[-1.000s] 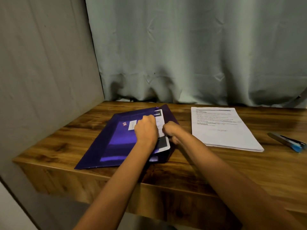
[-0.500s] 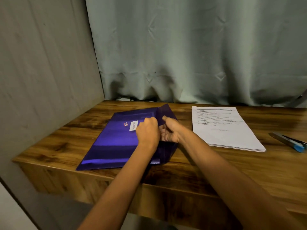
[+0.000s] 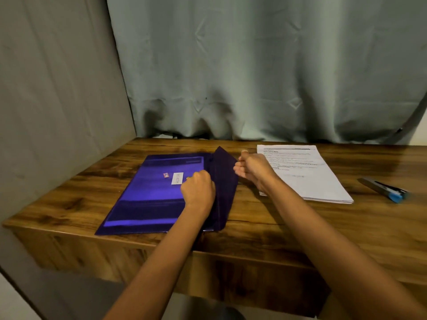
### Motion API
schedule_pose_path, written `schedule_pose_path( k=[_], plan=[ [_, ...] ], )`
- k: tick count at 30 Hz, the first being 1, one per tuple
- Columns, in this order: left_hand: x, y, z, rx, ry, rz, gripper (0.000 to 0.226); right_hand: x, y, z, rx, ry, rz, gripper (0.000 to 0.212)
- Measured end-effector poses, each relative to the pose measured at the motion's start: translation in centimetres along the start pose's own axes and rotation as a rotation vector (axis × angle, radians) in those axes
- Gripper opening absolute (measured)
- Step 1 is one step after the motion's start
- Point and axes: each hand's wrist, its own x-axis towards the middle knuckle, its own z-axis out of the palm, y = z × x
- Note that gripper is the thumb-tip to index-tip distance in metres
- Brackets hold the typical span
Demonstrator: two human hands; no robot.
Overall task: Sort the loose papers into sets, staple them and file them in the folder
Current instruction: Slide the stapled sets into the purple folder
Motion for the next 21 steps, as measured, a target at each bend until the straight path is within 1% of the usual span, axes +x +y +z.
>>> schedule_pose_path(
  k=[2,4,6,8,11,14,16,18,21],
  plan=[
    [0.0,0.6,-0.3,-0.062,0.025,0.028,0.028,0.3,-0.3,-2.2,-0.201,0.116,-0.15,0.019],
    [0.0,1.5,-0.7,-0.151,0.033,0.063,0.029,0.6,-0.5,-4.8,-0.471,0.247,-0.269,0.012],
    [0.1,2.3,-0.7,-0.224,0.048,0.094,0.025,0.9,-0.7,-7.3,-0.684,0.353,-0.315,0.014],
    [0.3,2.9,-0.4,-0.264,0.055,0.12,0.021,1.4,-0.6,-9.9,-0.825,0.444,-0.284,0.023],
    [0.4,3.5,0.3,-0.342,0.036,0.136,0.023,1.9,-0.4,-13.2,-1.002,0.558,-0.14,0.038],
    [0.5,3.6,1.0,-0.527,0.05,0.152,0.025,2.0,-0.2,-15.9,-1.099,0.585,-0.001,0.049],
    [0.5,3.6,1.3,-0.66,0.045,0.187,0.033,2.0,-0.1,-17.0,-1.116,0.568,0.073,0.056],
    [0.5,3.7,1.4,-0.73,-0.022,0.217,0.04,2.0,0.3,-17.5,-1.116,0.539,0.112,0.057],
    [0.6,4.1,1.7,-0.699,-0.214,0.283,0.053,2.0,0.7,-17.6,-1.129,0.538,0.124,0.058]
  ],
)
